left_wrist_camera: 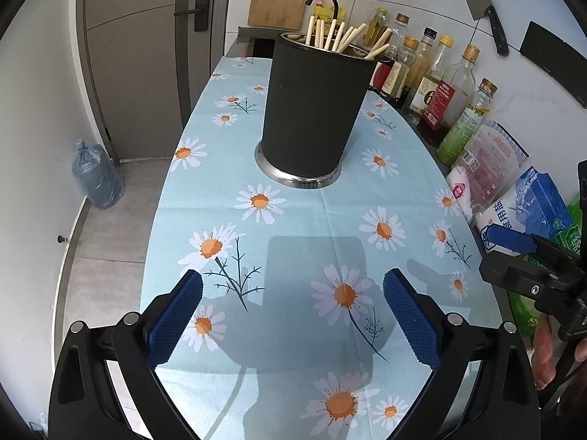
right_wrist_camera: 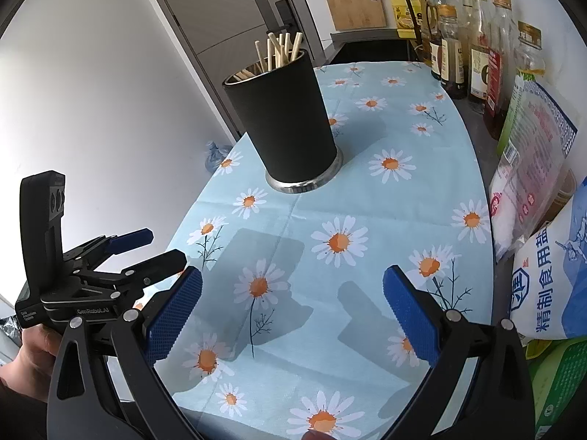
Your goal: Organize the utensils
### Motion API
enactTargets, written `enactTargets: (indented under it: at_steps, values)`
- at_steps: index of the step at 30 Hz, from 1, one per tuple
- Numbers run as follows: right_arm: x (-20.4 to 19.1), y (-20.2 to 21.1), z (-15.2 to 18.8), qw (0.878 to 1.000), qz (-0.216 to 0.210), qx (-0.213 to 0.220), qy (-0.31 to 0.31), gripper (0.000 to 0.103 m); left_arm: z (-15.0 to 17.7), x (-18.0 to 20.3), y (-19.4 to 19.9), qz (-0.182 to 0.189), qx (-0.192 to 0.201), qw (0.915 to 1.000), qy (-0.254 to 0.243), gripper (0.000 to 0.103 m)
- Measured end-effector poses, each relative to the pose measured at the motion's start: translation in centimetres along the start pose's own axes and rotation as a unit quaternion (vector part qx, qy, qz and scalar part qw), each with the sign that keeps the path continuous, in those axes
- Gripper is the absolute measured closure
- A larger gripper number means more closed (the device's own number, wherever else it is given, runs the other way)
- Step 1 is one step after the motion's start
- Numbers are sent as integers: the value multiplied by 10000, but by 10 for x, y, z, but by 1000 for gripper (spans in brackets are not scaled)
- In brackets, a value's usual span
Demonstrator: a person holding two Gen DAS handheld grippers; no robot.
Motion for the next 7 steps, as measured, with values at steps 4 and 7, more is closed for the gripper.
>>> enactTargets:
  at_steps: [4,7]
  values:
    - [-3,-2,0,10000,9,-13,15,5,-1,0,1,10,18,10000,36,7]
    - [-5,-2,0,10000,-1,-17,22,5,-1,-1,2,3,40,10000,26,7]
Point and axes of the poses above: each gripper's, at about its wrist camera, not at the fingertips, and y roughly against the way its jaws point, x to its right, z to its underside, the point moved 7 cm from there along -y, roughly the way its jaws point, and after that the axes turned 12 degrees about -y, right-handed, at the moved point
